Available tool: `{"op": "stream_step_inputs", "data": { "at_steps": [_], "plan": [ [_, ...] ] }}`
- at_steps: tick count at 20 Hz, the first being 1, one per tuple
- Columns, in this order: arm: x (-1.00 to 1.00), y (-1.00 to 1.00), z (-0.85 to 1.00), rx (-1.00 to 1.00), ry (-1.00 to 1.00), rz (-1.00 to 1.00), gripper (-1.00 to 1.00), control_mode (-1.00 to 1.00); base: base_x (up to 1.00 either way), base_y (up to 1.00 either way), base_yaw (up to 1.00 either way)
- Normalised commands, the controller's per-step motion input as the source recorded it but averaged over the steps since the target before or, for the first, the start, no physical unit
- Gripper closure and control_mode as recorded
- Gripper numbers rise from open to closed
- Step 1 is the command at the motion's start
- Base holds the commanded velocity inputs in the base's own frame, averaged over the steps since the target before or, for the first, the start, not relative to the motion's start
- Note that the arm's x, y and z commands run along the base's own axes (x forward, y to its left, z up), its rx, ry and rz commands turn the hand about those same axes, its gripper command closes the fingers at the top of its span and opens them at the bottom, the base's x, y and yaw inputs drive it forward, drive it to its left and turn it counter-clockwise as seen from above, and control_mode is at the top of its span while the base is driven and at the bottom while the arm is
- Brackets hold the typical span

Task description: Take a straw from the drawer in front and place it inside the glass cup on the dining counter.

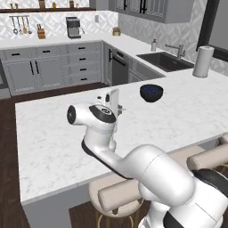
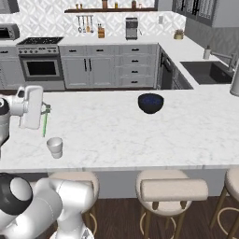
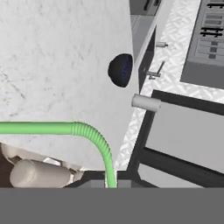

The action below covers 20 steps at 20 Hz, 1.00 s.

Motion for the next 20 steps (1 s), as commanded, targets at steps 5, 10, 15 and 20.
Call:
{"op": "stream_step_inputs", "data": {
  "at_steps": [5, 10, 15, 20],
  "plan": [
    [0.03, 0.06, -0.18, -0.08, -0.15, -0.03, 1.0, -1.0, 0.0, 0.0, 0.0],
    [0.03, 0.02, -0.33, -0.02, -0.08, -0.04, 1.0, -1.0, 0.0, 0.0, 0.0],
    [0.02, 0.01, -0.29, 0.0, -0.09, -0.02, 1.0, -1.0, 0.0, 0.0, 0.0],
    [0.08, 0.09, -0.23, 0.0, -0.1, 0.0, 1.0, -1.0, 0.0, 0.0, 0.0]
  ]
}}
